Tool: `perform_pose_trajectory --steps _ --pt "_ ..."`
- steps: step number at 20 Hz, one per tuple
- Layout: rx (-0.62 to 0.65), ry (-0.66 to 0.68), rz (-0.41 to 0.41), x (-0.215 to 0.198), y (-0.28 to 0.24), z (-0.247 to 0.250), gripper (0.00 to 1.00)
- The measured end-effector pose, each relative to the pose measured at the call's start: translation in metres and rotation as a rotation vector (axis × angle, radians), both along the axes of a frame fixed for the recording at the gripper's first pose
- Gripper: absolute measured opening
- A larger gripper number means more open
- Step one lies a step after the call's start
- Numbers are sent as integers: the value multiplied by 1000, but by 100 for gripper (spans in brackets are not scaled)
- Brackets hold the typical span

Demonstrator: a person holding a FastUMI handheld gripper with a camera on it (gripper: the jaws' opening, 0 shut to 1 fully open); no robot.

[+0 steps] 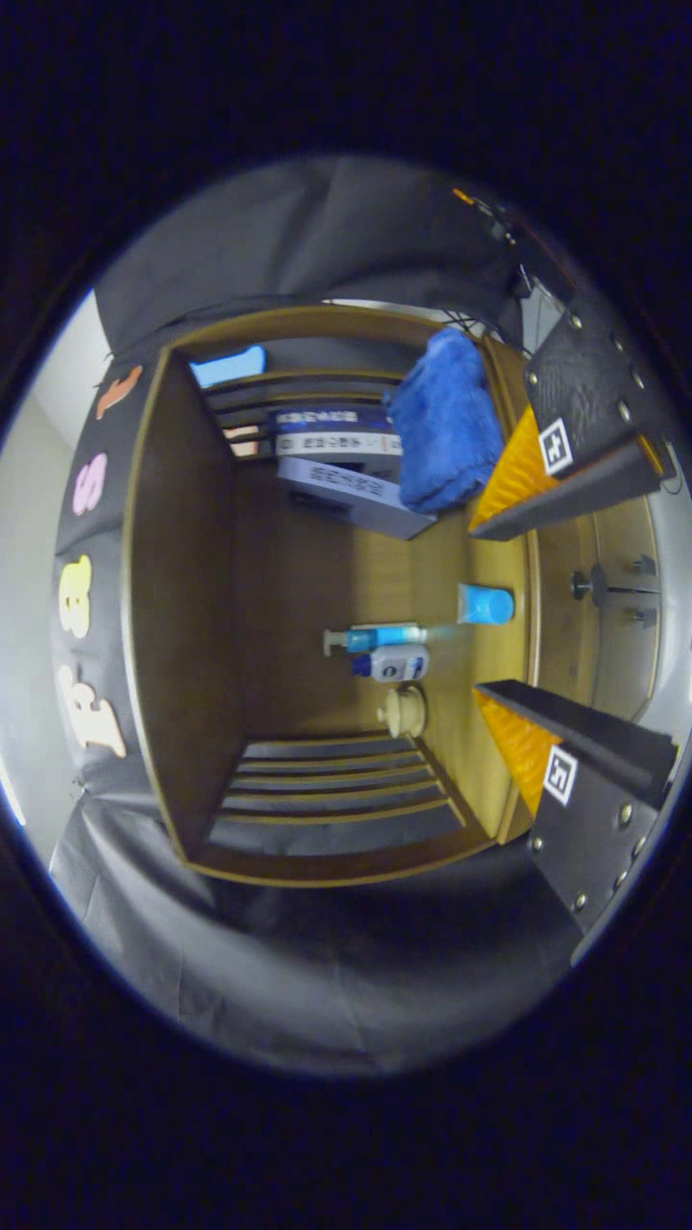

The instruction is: Pull open the drawer, take out the items inside it, and place them on the countertop above the cabinet.

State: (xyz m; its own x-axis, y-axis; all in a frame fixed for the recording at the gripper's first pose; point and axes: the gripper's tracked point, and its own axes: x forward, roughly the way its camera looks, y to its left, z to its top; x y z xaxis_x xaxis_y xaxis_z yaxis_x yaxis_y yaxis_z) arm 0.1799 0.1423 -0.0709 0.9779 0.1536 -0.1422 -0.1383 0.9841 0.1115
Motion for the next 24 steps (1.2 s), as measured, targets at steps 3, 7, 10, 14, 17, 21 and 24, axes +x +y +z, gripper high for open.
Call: perform_pose_trajectory --steps 3,7,10,14,17,21,24 --pt "-4 -51 -48 -23 -23 30 83" --pt "-19 -75 -105 -58 -53 49 77" --pt "-14 -102 -95 -85 -65 59 72" --pt "-1 -126 -61 -123 -70 71 72" --pt "-27 -118 -45 -140 -79 66 71" --pt "-52 -93 -39 -149 -88 57 72" --pt "-41 -102 -68 -154 -98 57 72"
